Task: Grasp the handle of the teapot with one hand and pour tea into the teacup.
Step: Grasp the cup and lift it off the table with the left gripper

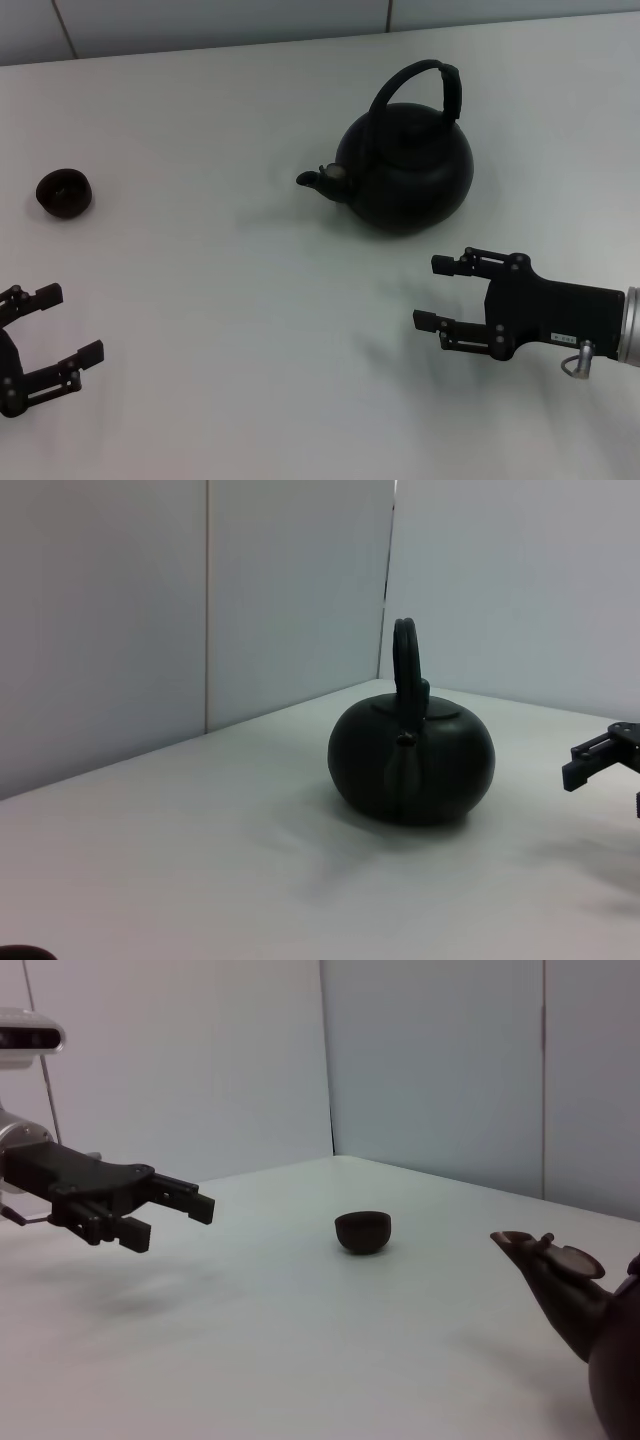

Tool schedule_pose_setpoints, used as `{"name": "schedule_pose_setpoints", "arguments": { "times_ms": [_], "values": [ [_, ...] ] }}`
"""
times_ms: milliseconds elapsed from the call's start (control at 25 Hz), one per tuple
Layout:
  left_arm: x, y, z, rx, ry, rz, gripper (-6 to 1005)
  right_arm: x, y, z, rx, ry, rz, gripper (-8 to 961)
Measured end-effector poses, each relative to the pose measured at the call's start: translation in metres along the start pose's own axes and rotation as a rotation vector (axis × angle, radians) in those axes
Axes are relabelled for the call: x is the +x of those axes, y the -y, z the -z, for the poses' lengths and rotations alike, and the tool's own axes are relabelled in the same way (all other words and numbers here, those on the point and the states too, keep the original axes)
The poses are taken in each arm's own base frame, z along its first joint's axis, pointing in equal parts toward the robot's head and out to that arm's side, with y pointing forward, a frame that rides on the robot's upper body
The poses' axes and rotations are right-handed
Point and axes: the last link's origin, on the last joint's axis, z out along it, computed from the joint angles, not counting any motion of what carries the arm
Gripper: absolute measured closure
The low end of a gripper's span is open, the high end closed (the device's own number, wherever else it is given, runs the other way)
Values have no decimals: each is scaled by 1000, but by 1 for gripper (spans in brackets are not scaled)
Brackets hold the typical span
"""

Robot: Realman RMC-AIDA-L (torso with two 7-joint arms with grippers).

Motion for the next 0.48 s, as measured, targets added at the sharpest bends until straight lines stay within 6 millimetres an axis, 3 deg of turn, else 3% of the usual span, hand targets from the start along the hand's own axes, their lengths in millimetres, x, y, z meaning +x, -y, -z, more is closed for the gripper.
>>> {"name": "schedule_pose_setpoints", "arguments": {
  "times_ms": [480],
  "values": [
    [4, 3, -3, -4, -8, -6, 159, -1, 1, 0, 1, -2, 6, 229]
  ]
}}
